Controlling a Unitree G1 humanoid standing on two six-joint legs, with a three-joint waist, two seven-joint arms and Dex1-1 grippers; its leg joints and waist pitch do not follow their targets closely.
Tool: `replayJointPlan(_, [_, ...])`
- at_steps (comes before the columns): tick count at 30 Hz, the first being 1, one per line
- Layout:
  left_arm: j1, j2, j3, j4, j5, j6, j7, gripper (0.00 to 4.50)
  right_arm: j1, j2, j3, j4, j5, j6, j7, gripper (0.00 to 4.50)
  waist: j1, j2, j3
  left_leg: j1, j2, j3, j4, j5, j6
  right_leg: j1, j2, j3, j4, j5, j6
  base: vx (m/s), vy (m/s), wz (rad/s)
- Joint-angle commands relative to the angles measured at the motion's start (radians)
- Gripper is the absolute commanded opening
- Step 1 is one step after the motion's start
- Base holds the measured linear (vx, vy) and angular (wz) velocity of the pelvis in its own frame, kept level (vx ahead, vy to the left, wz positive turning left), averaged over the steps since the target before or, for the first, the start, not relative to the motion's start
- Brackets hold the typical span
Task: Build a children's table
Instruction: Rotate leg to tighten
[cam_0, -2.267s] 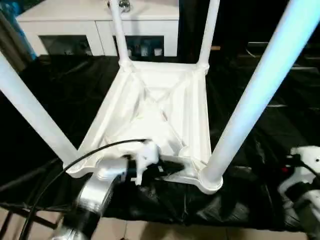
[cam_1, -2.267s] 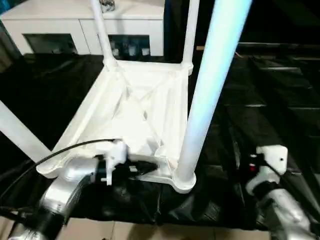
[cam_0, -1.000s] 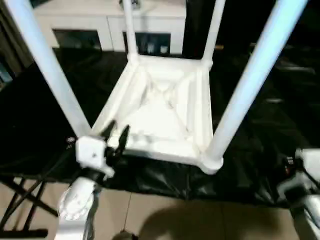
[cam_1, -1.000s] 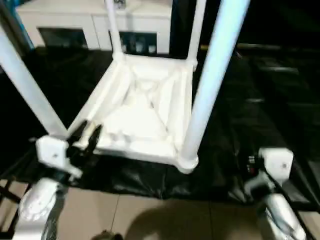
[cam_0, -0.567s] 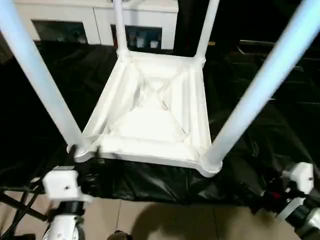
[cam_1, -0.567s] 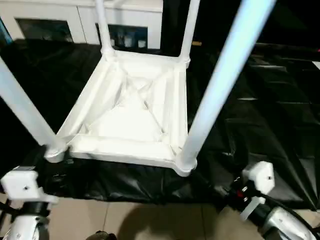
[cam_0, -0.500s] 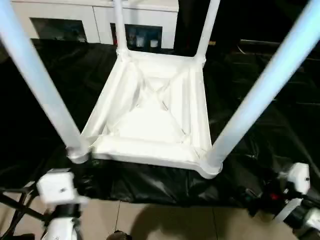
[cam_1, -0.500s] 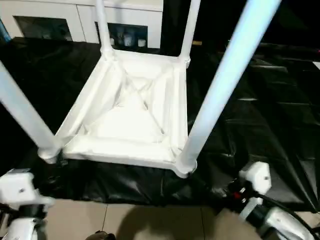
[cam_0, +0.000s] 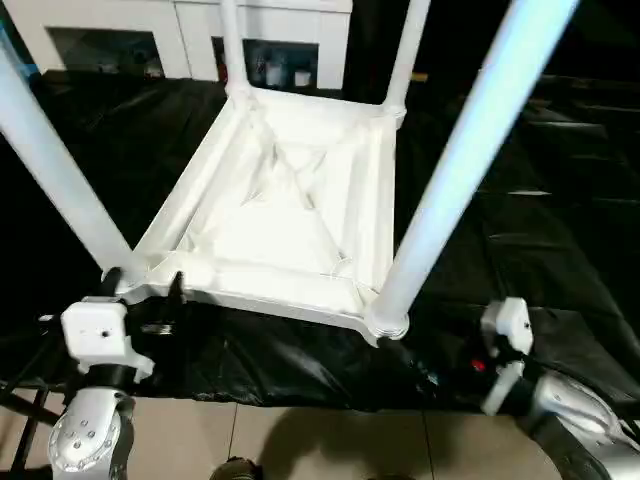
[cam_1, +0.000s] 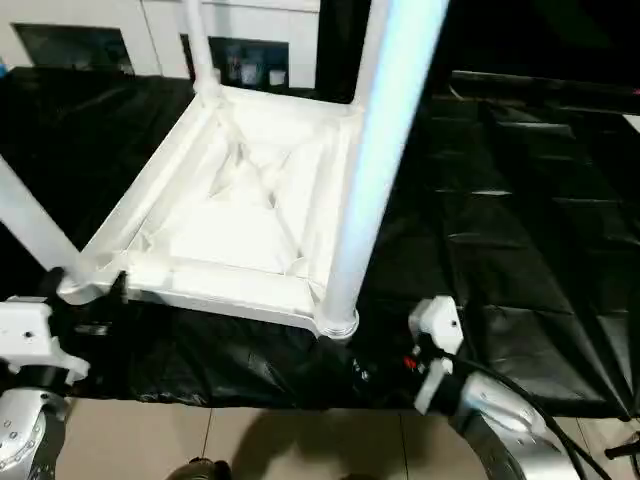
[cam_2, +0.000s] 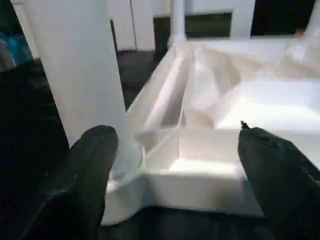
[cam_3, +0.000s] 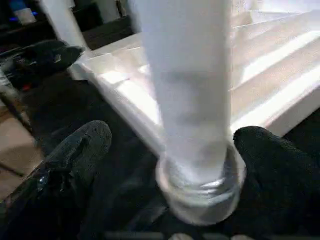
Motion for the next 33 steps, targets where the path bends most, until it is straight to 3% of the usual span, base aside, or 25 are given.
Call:
replayJointPlan(1, [-0.059, 0.046, 0.035, 0.106, 0.034, 0.053, 0.029, 4.46, -0.036, 0.020, -0.031, 0.051, -0.024, -0.034, -0.064, 4.50, 0.005, 0.002, -0.036, 0.019, 0.032, -0.017, -0.078, -0.157, 0.037, 0.003, -0.037, 0.032, -0.063, 0.067, -0.169, 0.000, 0.000, 0.00])
replayJointPlan(4, [-0.109, 0.073, 0.093, 0.134, 0.025, 0.086, 0.110, 4.46, -0.070, 0.033, -0.044, 0.110, -0.070, -0.089, -0.118, 4.50, 0.010, 0.004, -0.043, 0.018, 0.032, -0.017, -0.071, -0.098, 0.049, 0.005, -0.035, 0.029, -0.051, 0.167, -0.177, 0.000, 0.000, 0.00])
replayJointPlan(6, [-0.110, 0.077, 0.113, 0.116, 0.010, 0.104, 0.136, 4.46, -0.082, 0.039, -0.052, 0.129, -0.080, -0.103, -0.130, 4.50, 0.012, 0.011, -0.044, 0.015, 0.032, -0.018, -0.069, -0.085, 0.059, 0.005, -0.034, 0.024, -0.046, 0.220, -0.200, 0.000, 0.000, 0.00])
replayJointPlan(11, [-0.051, 0.006, 0.106, 0.004, -0.020, 0.117, 0.152, 4.46, -0.093, 0.044, -0.097, 0.171, -0.108, -0.148, -0.182, 4.50, 0.017, 0.015, -0.038, 0.013, 0.042, -0.015, -0.080, -0.185, 0.047, 0.007, -0.042, 0.027, -0.058, 0.106, -0.225, 0.000, 0.000, 0.00])
replayJointPlan(14, [-0.039, -0.025, 0.054, -0.007, -0.026, 0.096, 0.120, 4.46, -0.093, 0.036, -0.118, 0.167, -0.104, -0.151, -0.197, 4.50, 0.023, 0.009, -0.035, 0.015, 0.042, -0.012, -0.084, -0.234, 0.037, 0.003, -0.043, 0.032, -0.069, -0.003, -0.202, 0.000, 0.000, 0.00])
replayJointPlan(16, [-0.052, -0.035, 0.018, 0.014, -0.031, 0.080, 0.094, 4.46, -0.086, 0.021, -0.135, 0.168, -0.107, -0.158, -0.203, 4.50, 0.029, 0.009, -0.042, 0.016, 0.042, -0.012, -0.082, -0.221, 0.031, 0.004, -0.043, 0.033, -0.070, -0.015, -0.185, 0.000, 0.000, 0.00])
replayJointPlan(18, [-0.067, -0.036, 0.002, 0.033, -0.042, 0.067, 0.078, 4.46, -0.084, 0.011, -0.149, 0.179, -0.112, -0.171, -0.210, 4.50, 0.035, 0.011, -0.043, 0.016, 0.042, -0.011, -0.081, -0.200, 0.025, 0.001, -0.040, 0.033, -0.067, 0.015, -0.177, 0.000, 0.000, 0.00])
replayJointPlan(19, [-0.076, -0.037, -0.006, 0.037, -0.060, 0.064, 0.061, 4.46, -0.083, 0.005, -0.157, 0.181, -0.111, -0.177, -0.211, 4.50, 0.035, 0.010, -0.049, 0.015, 0.040, -0.012, -0.079, -0.182, 0.025, 0.005, -0.039, 0.032, -0.063, 0.046, -0.174, 0.000, 0.000, 0.00])
replayJointPlan(21, [-0.095, -0.036, -0.022, 0.042, -0.071, 0.058, 0.041, 4.46, -0.068, -0.016, -0.171, 0.153, -0.070, -0.151, -0.170, 4.50, 0.038, 0.013, -0.057, 0.015, 0.037, -0.013, -0.071, -0.137, 0.033, 0.010, -0.037, 0.031, -0.054, 0.138, -0.180, 0.000, 0.000, 0.00])
replayJointPlan(23, [-0.103, -0.031, -0.024, 0.051, -0.053, 0.065, 0.049, 4.46, -0.045, -0.037, -0.165, 0.118, -0.057, -0.135, -0.135, 4.50, 0.037, 0.010, -0.058, 0.012, 0.036, -0.012, -0.067, -0.115, 0.051, 0.013, -0.037, 0.030, -0.051, 0.197, -0.181, 0.000, 0.000, 0.00])
replayJointPlan(25, [-0.122, -0.029, -0.005, 0.073, -0.037, 0.074, 0.073, 4.46, -0.001, -0.069, -0.155, 0.051, -0.033, -0.103, -0.085, 4.50, 0.036, 0.010, -0.065, 0.012, 0.035, -0.011, -0.063, -0.109, 0.067, 0.018, -0.037, 0.028, -0.049, 0.218, -0.184, 0.000, 0.000, 0.00])
replayJointPlan(28, [-0.173, -0.010, 0.014, 0.124, -0.040, 0.064, 0.079, 4.46, 0.063, -0.130, -0.164, -0.040, 0.017, -0.057, -0.013, 4.50, 0.040, 0.003, -0.061, 0.011, 0.036, -0.012, -0.065, -0.129, 0.086, 0.017, -0.039, 0.029, -0.055, 0.152, -0.173, 0.000, 0.000, 0.00])
replayJointPlan(33, [-0.221, 0.016, 0.007, 0.184, -0.067, 0.051, 0.034, 4.46, 0.115, -0.195, -0.175, -0.095, 0.069, -0.016, 0.059, 4.50, 0.039, 0.007, -0.061, 0.015, 0.040, -0.014, -0.070, -0.180, 0.070, 0.011, -0.040, 0.028, -0.063, 0.043, -0.181, 0.000, 0.000, 0.00])
